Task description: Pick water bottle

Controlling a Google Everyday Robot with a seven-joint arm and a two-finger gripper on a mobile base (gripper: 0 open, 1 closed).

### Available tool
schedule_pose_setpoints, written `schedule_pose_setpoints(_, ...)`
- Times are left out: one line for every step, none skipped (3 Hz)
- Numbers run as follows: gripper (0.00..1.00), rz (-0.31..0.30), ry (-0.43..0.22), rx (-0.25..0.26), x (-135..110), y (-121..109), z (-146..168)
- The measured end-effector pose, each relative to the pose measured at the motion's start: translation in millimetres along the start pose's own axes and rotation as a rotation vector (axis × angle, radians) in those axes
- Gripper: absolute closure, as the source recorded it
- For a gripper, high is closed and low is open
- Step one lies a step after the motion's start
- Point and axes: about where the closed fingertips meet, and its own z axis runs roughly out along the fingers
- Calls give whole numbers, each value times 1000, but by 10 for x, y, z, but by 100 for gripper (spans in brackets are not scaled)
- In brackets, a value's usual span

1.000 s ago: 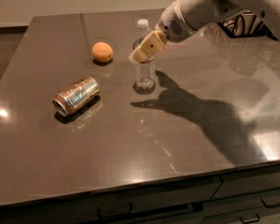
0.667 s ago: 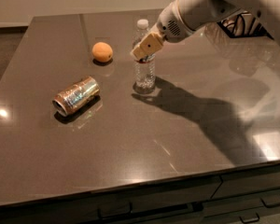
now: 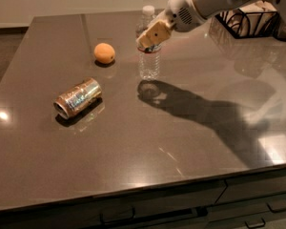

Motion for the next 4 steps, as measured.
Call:
schedule_pose_setpoints(100,-65,-51,-2,-228,-6,-345)
schedule_pose_setpoints(100,-140,-90,-14,-417,38,-607)
schedule_pose_setpoints(100,-213,-117,-31,-557,103,-784)
schedule_pose_setpoints(100,-222,-120,-32,-577,110,-808)
